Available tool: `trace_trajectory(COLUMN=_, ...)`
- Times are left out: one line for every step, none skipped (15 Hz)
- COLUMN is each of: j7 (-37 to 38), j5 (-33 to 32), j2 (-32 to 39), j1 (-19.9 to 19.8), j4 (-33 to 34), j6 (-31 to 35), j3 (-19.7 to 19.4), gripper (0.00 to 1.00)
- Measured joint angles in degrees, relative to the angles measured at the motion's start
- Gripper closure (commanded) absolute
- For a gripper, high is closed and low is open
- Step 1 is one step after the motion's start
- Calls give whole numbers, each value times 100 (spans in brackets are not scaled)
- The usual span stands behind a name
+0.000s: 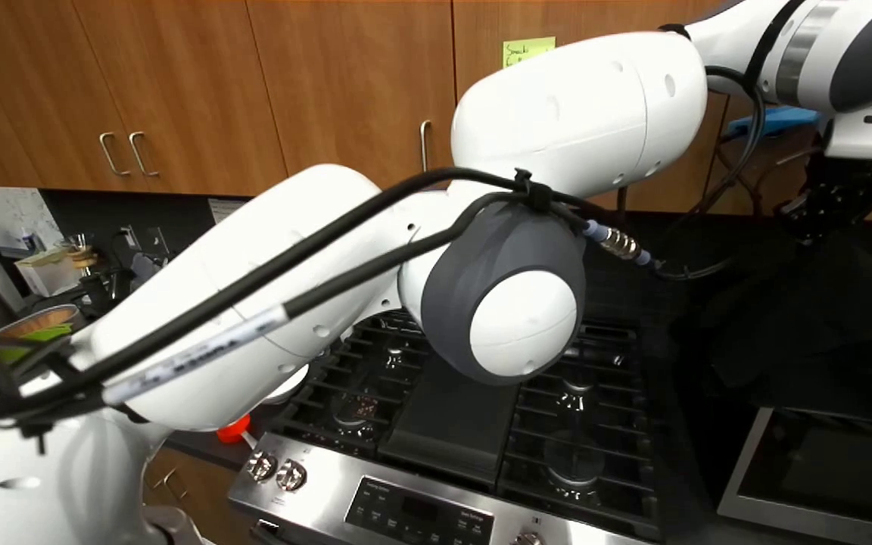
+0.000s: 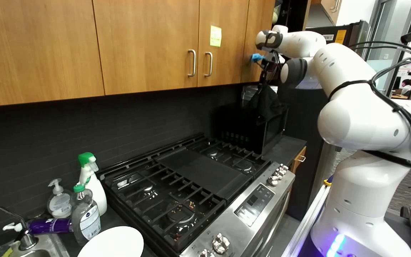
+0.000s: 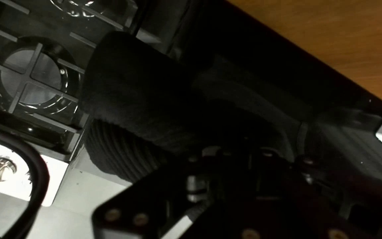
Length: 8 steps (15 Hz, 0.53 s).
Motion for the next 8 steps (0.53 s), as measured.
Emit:
trace_trajectory(j7=69, j5=0, j2=32, j1=-17, j4=53, j6=3, j3=54, gripper=98)
trace_trajectory(j7=116, j5=0, j2=69, j1=-28, j4=73, j6=-1, j3=102, gripper=98)
trace_trajectory(j7=180, j5=0, j2=110, j1=-43, j4=82, j6=-35, j3=139, gripper=98)
trace_trajectory(j7=246, j5=0, j2=155, j1=-56, j4=85, j6=-88, j3=165, gripper=98)
trace_trajectory(j7=316, j5=-11, j2=204, j1=-60, j4=95, j6=-138, j3=163, gripper=98)
trace_trajectory(j7=383, j5=-49, j2=251, j1=-58, j4=104, j6=-170, j3=153, gripper=98)
trace_trajectory(j7=431, j5=-100, j2=295, j1=-54, j4=119, j6=-188, j3=135, gripper=98)
trace_trajectory(j7=464, j5=-163, j2=327, j1=-43, j4=134, j6=-212, j3=119, gripper=98)
